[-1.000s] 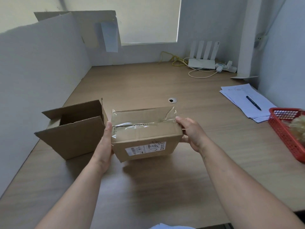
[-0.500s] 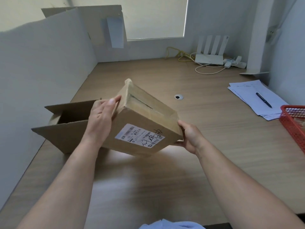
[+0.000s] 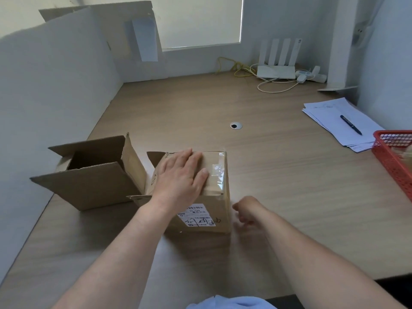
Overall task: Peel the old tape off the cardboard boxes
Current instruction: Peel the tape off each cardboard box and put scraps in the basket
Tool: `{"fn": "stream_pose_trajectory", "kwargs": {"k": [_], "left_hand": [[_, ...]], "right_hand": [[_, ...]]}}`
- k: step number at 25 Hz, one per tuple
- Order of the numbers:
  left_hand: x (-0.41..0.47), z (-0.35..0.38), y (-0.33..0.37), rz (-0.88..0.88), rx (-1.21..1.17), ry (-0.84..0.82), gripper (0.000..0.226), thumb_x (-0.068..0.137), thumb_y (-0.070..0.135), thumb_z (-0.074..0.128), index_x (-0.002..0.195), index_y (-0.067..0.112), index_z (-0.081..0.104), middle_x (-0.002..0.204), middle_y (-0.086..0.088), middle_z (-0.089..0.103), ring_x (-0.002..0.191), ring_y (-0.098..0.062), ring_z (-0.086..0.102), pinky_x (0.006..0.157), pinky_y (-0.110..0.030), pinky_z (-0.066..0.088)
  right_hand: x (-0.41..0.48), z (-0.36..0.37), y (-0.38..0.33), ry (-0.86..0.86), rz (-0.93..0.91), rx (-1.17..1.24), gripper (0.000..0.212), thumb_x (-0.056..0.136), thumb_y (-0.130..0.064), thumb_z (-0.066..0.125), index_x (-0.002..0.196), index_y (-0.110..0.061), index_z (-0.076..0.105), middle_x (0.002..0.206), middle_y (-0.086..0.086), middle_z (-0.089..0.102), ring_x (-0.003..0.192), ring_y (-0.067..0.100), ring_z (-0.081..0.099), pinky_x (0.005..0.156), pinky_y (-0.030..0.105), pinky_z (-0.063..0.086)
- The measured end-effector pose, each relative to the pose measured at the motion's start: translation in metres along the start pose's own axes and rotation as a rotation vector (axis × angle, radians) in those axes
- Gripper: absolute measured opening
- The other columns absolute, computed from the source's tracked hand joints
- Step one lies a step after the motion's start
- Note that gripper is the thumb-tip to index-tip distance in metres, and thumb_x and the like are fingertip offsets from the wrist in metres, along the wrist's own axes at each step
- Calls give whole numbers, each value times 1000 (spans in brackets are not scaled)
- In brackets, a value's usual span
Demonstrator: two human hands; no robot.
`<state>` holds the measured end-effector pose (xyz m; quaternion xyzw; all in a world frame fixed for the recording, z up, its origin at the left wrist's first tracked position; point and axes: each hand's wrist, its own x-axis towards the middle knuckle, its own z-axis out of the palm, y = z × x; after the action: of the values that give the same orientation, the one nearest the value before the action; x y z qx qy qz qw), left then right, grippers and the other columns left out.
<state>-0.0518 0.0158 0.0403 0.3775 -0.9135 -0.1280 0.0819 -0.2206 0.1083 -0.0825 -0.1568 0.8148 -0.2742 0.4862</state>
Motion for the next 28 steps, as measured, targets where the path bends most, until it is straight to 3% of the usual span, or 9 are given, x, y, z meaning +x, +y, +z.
{"fn": "stream_pose_trajectory", "kwargs": {"k": [4, 8, 12, 15, 17, 20, 23, 28], "left_hand": [[3, 7, 11, 7, 100, -16, 58, 98, 52, 21, 152, 30, 19, 160, 5, 11, 146, -12, 4, 115, -32, -4], [0, 10, 17, 12, 149, -24, 59, 99, 53, 17, 153, 29, 15, 161, 5, 9, 146, -14, 1, 116, -35, -4], [-2, 11, 16, -2, 161, 3, 59, 98, 54, 16, 152, 30, 16, 161, 5, 11, 146, -14, 4, 116, -35, -3], [-3, 13, 15, -13, 168, 26, 59, 98, 54, 15, 152, 30, 17, 160, 5, 13, 146, -14, 6, 116, -34, -2], [-3, 15, 15, -15, 168, 37, 59, 98, 54, 15, 152, 30, 17, 160, 5, 13, 146, -14, 6, 115, -35, -2], [-2, 15, 14, -11, 162, 45, 60, 97, 53, 14, 152, 30, 17, 160, 6, 13, 146, -14, 6, 115, -34, -3], [-2, 17, 14, -10, 166, 46, 59, 97, 53, 15, 152, 31, 18, 160, 6, 14, 146, -14, 6, 114, -33, -3], [4, 19, 19, -87, 148, 78, 56, 98, 49, 16, 151, 28, 21, 158, 2, 19, 145, -18, 11, 115, -39, 3]], "right_hand": [[-12, -33, -35, 57, -274, 371, 6, 89, -12, 56, 85, -13, 59, 77, 6, 57, 63, 16, 52, 60, 27, 41], [-33, -54, -69, -203, -532, 634, 23, 90, -26, 51, 97, -17, 71, 100, 0, 70, 97, 14, 61, 84, 33, 46], [-44, -59, -81, -262, -638, 569, 20, 91, -8, 49, 92, -14, 68, 96, 4, 70, 91, 17, 63, 83, 34, 50], [-46, -61, -82, -175, -675, 547, 20, 87, 3, 54, 83, -12, 67, 88, 5, 69, 85, 18, 61, 85, 38, 49], [-47, -63, -85, -116, -698, 466, 24, 84, 7, 52, 87, -11, 68, 84, 3, 67, 80, 15, 61, 83, 35, 48], [-49, -67, -88, -130, -705, 401, 24, 84, 7, 52, 92, -9, 68, 78, 1, 64, 73, 12, 59, 78, 31, 49], [-52, -70, -89, -142, -700, 390, 15, 88, 3, 55, 85, -7, 66, 75, 4, 63, 70, 14, 56, 78, 31, 50], [-67, -74, -92, 101, -880, 219, 21, 90, 1, 56, 79, -16, 64, 78, -2, 62, 73, 5, 55, 74, 14, 47]]}}
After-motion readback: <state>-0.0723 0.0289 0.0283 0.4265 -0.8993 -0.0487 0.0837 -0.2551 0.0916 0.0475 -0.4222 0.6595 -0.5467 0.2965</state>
